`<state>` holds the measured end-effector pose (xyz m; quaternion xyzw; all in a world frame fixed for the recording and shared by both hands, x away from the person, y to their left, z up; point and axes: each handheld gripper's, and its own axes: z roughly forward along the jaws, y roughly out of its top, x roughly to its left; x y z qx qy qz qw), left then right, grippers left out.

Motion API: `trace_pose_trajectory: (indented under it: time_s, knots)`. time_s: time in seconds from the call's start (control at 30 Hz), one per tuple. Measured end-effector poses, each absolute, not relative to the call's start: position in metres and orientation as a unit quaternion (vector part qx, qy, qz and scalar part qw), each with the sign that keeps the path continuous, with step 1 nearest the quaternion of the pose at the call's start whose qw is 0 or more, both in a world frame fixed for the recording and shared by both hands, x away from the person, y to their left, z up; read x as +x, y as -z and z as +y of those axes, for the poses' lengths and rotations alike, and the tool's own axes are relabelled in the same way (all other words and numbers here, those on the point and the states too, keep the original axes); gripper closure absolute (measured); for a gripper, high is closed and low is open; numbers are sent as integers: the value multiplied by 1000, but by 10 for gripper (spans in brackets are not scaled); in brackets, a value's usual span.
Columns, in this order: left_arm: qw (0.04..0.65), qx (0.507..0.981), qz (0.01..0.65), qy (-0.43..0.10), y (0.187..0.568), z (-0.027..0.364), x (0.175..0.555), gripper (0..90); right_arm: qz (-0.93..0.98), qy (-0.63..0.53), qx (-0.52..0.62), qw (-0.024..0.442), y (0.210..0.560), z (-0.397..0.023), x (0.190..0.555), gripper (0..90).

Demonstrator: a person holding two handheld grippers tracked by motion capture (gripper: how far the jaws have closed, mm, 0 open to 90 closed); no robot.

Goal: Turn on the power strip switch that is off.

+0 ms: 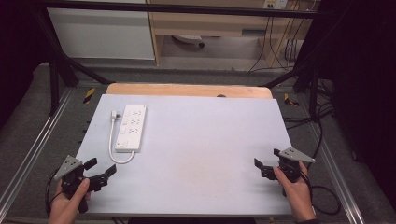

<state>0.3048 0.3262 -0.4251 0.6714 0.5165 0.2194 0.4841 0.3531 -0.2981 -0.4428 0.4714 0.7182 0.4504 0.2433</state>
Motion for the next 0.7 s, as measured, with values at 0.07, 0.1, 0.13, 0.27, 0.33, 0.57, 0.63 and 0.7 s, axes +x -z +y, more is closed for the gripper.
trace_pose_trajectory:
  time_s: [0.07,0.1,0.13,0.27,0.33,0.57,0.63,0.7]
  knots:
    - [484,670,518,-219,425,326,306,122,720,-446,472,245,444,-298,353,57]
    - [485,671,516,-219,424,326,306,121,721,-445,472,245,444,-298,353,55]
    - [483,672,516,-220,424,326,306,120,721,-444,472,245,444,-297,353,53]
    - [485,671,516,-219,423,326,308,120,726,-438,469,247,445,-296,353,50]
    - [485,671,517,-220,422,325,308,118,726,-439,469,245,444,-294,352,48]
    - [485,671,514,-223,418,322,318,110,732,-435,463,247,444,-291,351,49]
    - [484,672,513,-225,416,321,320,109,733,-436,462,244,444,-290,351,50]
    - [486,672,511,-227,413,319,325,107,736,-435,457,246,444,-289,351,53]
